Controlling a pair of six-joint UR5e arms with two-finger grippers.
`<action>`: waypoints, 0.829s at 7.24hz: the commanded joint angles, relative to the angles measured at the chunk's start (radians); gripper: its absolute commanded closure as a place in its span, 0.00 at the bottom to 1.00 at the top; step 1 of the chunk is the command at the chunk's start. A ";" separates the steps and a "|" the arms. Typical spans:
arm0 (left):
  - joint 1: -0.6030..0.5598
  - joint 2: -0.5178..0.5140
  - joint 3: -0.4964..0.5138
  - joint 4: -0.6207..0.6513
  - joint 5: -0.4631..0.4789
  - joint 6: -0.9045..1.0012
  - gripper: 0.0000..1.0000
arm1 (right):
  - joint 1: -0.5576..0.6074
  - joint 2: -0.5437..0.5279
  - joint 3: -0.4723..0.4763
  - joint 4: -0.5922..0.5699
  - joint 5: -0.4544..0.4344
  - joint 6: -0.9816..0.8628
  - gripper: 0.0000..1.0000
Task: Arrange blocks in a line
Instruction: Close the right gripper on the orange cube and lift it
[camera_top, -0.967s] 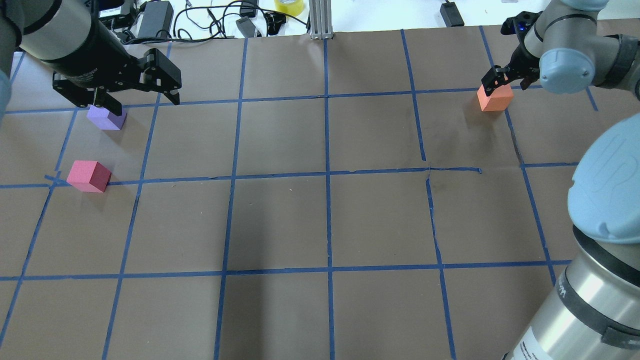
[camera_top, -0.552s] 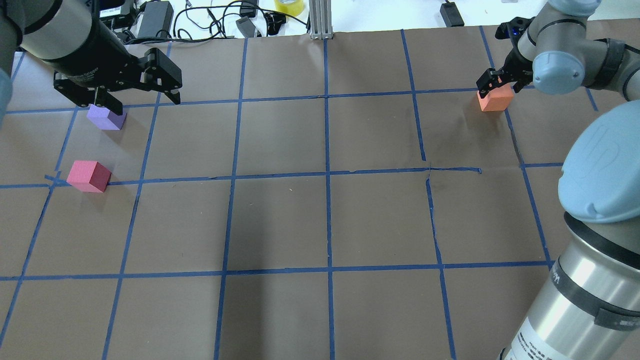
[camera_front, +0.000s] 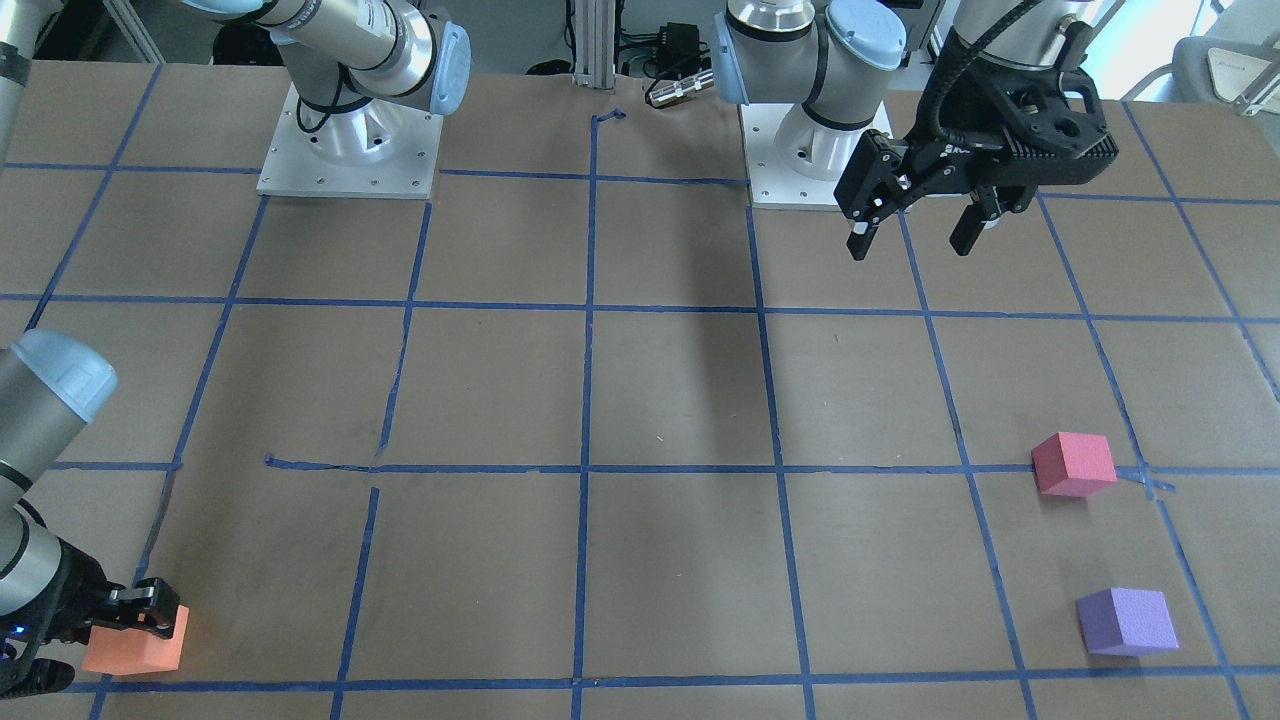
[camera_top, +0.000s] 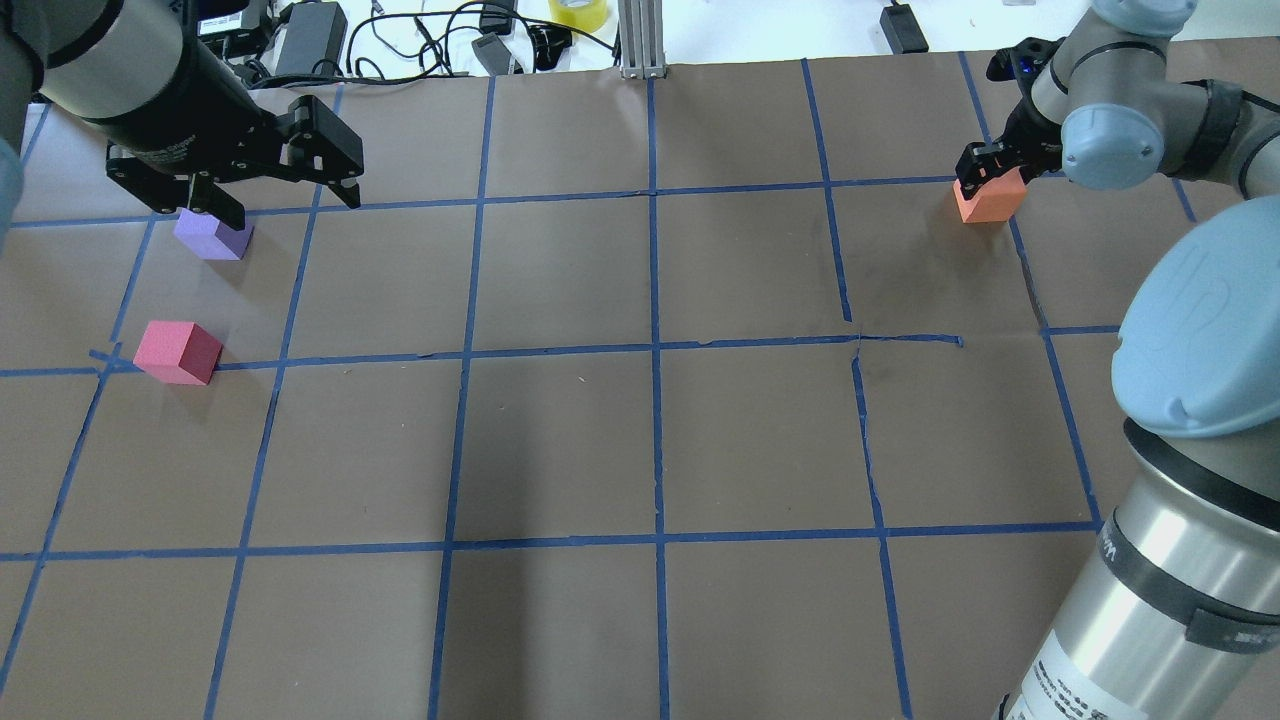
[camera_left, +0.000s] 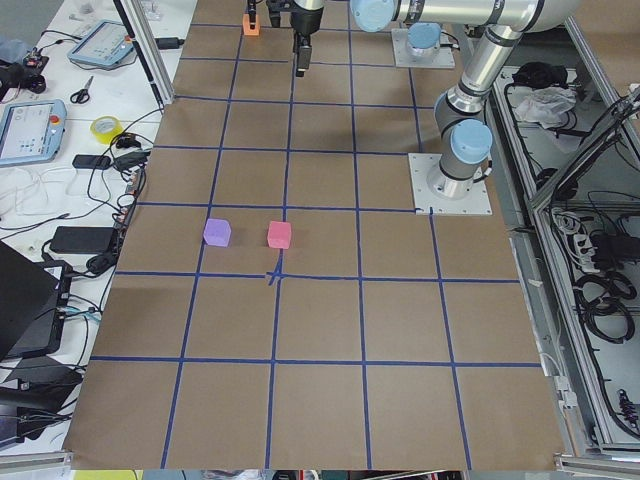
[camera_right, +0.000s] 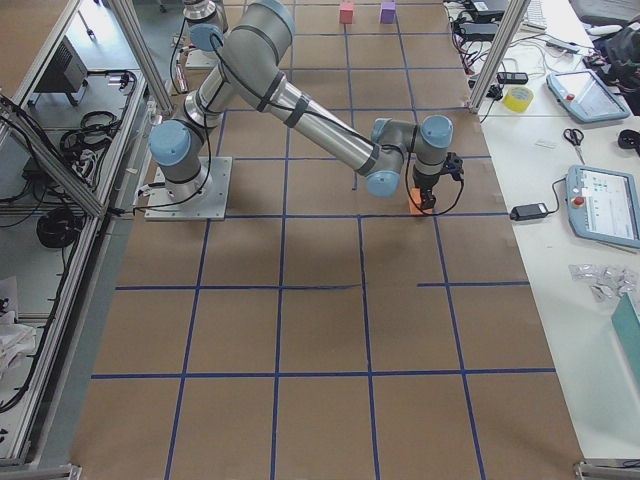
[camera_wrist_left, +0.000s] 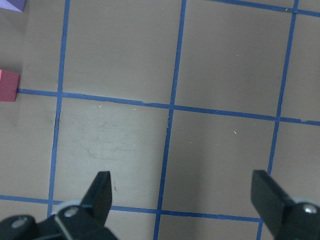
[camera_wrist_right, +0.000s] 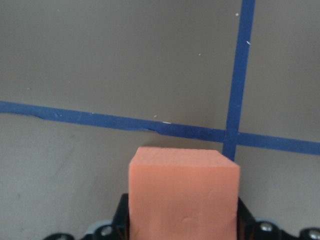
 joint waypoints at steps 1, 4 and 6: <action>0.000 0.003 0.000 -0.001 -0.001 -0.001 0.00 | 0.017 -0.016 -0.042 0.022 -0.016 0.003 1.00; 0.000 0.001 0.000 -0.001 0.001 -0.001 0.00 | 0.174 -0.121 -0.049 0.158 -0.062 0.227 1.00; 0.000 0.003 0.000 -0.002 -0.001 -0.001 0.00 | 0.322 -0.123 -0.056 0.165 -0.084 0.439 1.00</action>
